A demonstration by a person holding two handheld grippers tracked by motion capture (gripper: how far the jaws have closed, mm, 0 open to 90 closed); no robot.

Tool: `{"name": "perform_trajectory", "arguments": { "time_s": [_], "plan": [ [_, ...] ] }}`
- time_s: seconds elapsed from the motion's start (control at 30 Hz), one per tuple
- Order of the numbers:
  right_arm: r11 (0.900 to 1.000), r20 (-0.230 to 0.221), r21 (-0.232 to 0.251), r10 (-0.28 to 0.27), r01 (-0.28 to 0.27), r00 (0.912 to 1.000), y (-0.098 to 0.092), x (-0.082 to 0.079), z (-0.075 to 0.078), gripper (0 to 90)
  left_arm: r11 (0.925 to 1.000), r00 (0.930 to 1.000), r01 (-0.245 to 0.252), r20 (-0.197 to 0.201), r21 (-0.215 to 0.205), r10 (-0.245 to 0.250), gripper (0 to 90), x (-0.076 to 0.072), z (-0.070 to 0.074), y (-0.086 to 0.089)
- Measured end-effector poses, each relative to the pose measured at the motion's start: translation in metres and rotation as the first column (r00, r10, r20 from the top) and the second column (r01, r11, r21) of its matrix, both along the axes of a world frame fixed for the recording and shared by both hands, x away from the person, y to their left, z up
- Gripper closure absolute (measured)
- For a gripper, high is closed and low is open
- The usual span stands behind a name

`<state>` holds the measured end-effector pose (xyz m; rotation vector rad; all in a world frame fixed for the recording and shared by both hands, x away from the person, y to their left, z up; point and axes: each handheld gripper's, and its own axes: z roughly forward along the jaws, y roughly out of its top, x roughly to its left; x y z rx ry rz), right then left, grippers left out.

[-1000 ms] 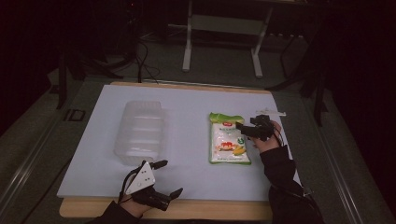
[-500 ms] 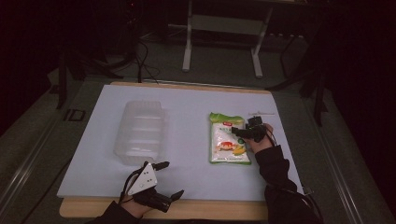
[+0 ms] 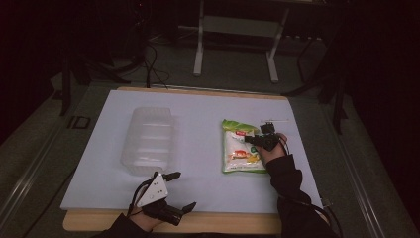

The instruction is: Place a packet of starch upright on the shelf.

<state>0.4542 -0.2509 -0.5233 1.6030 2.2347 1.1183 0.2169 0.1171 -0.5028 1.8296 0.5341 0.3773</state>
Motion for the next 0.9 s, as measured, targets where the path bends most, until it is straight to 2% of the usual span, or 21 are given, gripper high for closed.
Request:
{"name": "perform_trajectory", "arguments": {
  "time_s": [0.1, 0.2, 0.27, 0.37, 0.53, 0.63, 0.77, 0.9],
  "plan": [
    [1.0, 0.016, -0.023, 0.018, -0.018, 0.9997, 0.004, -0.002, 0.005, 76.9, 1.0, 1.0, -0.001, 0.002, 0.003, 0.001, 0.9, 0.0, 0.0, 0.0],
    [0.997, 0.039, -0.063, 0.035, -0.032, 0.9986, 0.008, -0.005, 0.01, 80.1, 1.0, 1.0, -0.009, 0.002, -0.001, 0.009, 0.9, 0.0, 0.0, 0.001],
    [0.997, 0.04, -0.073, 0.043, -0.04, 0.9983, 0.009, -0.006, 0.013, 80.9, 0.9999, 0.9999, -0.012, 0.002, -0.001, 0.012, 0.9, 0.001, 0.001, 0.001],
    [0.996, 0.041, -0.075, 0.051, -0.048, 0.9978, 0.01, -0.008, 0.018, 81.6, 0.9998, 0.9998, -0.018, 0.001, 0.003, 0.018, 0.9, 0.001, 0.001, 0.002],
    [0.995, 0.081, -0.071, 0.076, -0.07, 0.9938, 0.013, -0.016, 0.033, 82.6, 0.9996, 0.9996, -0.027, -0.006, 0.005, 0.027, 0.9, 0.002, 0.001, 0.002],
    [0.994, 0.107, -0.064, 0.094, -0.088, 0.9898, 0.013, -0.022, 0.043, 83.2, 0.9993, 0.9993, -0.035, -0.008, 0.009, 0.035, 0.9, 0.002, 0.001, 0.002],
    [0.99, 0.146, -0.079, 0.124, -0.113, 0.9815, 0.015, -0.03, 0.053, 83.4, 0.9986, 0.9987, -0.05, -0.006, 0.018, 0.05, 0.9, 0.001, 0.002, 0.002],
    [0.991, 0.171, -0.052, 0.134, -0.127, 0.9761, 0.016, -0.038, 0.064, 84.3, 0.9981, 0.9982, -0.058, -0.014, 0.023, 0.058, 0.9, 0.002, 0.002, 0.002]
  ]
}}
